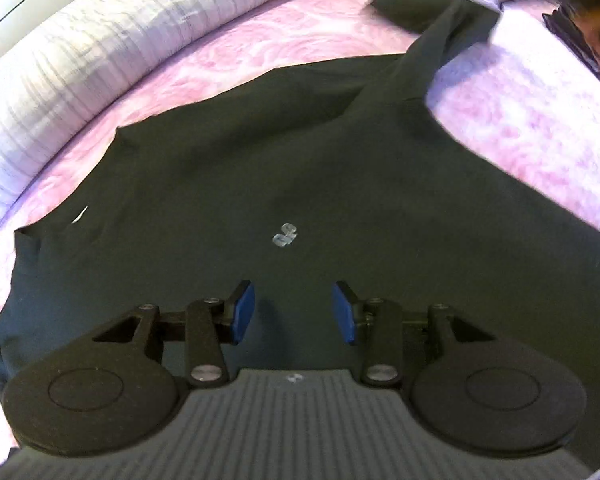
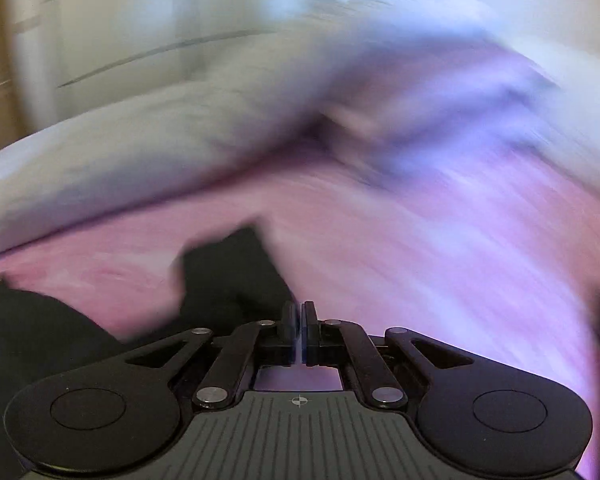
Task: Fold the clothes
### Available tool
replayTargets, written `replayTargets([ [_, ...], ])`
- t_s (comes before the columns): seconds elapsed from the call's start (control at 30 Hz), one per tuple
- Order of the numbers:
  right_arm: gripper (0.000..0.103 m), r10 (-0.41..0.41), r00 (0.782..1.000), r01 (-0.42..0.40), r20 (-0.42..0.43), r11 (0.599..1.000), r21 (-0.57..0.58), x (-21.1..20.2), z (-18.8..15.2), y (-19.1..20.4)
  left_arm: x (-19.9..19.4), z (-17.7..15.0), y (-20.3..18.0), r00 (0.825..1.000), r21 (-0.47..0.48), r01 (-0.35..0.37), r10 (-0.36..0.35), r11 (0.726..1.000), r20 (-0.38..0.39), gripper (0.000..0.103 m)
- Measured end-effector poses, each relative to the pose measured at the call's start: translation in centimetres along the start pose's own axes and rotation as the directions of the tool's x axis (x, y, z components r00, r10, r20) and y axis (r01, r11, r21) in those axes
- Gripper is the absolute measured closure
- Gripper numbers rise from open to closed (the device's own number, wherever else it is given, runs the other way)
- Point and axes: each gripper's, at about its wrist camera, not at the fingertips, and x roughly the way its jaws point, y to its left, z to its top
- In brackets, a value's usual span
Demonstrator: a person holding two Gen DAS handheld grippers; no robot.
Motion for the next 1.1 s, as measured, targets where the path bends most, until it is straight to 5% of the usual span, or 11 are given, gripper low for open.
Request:
replayTargets([
  [0.03, 0.102, -0.050, 0.998, 0.052, -0.044, 0.997, 0.048, -0.3, -0.9, -1.7, 0.0, 0.4, -0.2, 1.000, 0.005, 0.004, -0.004, 1.000, 0.004, 0.065],
  [0.1, 0.099, -0.141, 0.980, 0.160, -0.139, 0.977, 0.137, -1.0, -2.8, -5.0, -0.2, 1.6, -0.9, 1.000, 0.018, 0.019, -0.020, 1.000, 0.024, 0.065],
  [0.2, 0.095, -0.140, 0.972, 0.182, -0.188, 0.956, 0.228, -2.4, -3.7, -7.1, -0.1, 3.9, -2.4, 0.997, 0.040, 0.050, -0.052, 0.998, 0.061, 0.065],
  [0.27, 0.090, -0.078, 0.983, 0.118, -0.168, 0.963, 0.243, -2.6, -2.9, -6.6, 0.2, 5.3, -3.6, 0.994, 0.055, 0.071, -0.075, 0.996, 0.084, 0.064],
  [0.43, 0.052, 0.104, 0.992, -0.090, -0.077, 0.982, 0.168, 0.7, 2.2, -2.5, 2.3, 8.0, -6.8, 0.990, 0.113, 0.095, -0.106, 0.989, 0.093, 0.064],
  [0.63, 0.051, 0.123, 0.977, -0.120, -0.176, 0.992, 0.028, 9.5, 7.7, 2.4, 5.1, 7.6, -8.9, 0.992, 0.143, 0.127, -0.129, 0.981, 0.004, 0.064],
  [0.8, 0.052, 0.047, 0.941, -0.052, -0.334, 0.999, -0.006, 16.2, 6.4, 4.5, 6.0, 5.5, -8.7, 0.990, 0.094, 0.143, -0.142, 0.985, -0.018, 0.063],
  [0.87, 0.065, 0.002, 0.952, -0.021, -0.305, 0.998, -0.060, 16.3, 6.0, 5.1, 6.1, 5.3, -8.3, 0.988, 0.065, 0.154, -0.154, 0.986, -0.010, 0.062],
  [0.93, 0.101, 0.037, 0.971, -0.043, -0.238, 0.999, -0.023, 14.6, 6.2, 4.4, 6.0, 5.3, -8.1, 0.987, 0.047, 0.162, -0.161, 0.986, -0.008, 0.062],
  [1.03, 0.101, 0.148, 0.989, -0.150, 0.030, 0.982, 0.115, 8.2, 7.4, 1.3, 5.6, 5.2, -7.9, 0.987, 0.054, 0.160, -0.160, 0.986, -0.005, 0.062],
  [1.1, 0.101, 0.119, 0.966, -0.156, 0.231, 0.977, 0.148, 1.2, 6.7, -0.4, 5.4, 5.0, -7.6, 0.986, 0.039, 0.166, -0.166, 0.985, -0.006, 0.062],
])
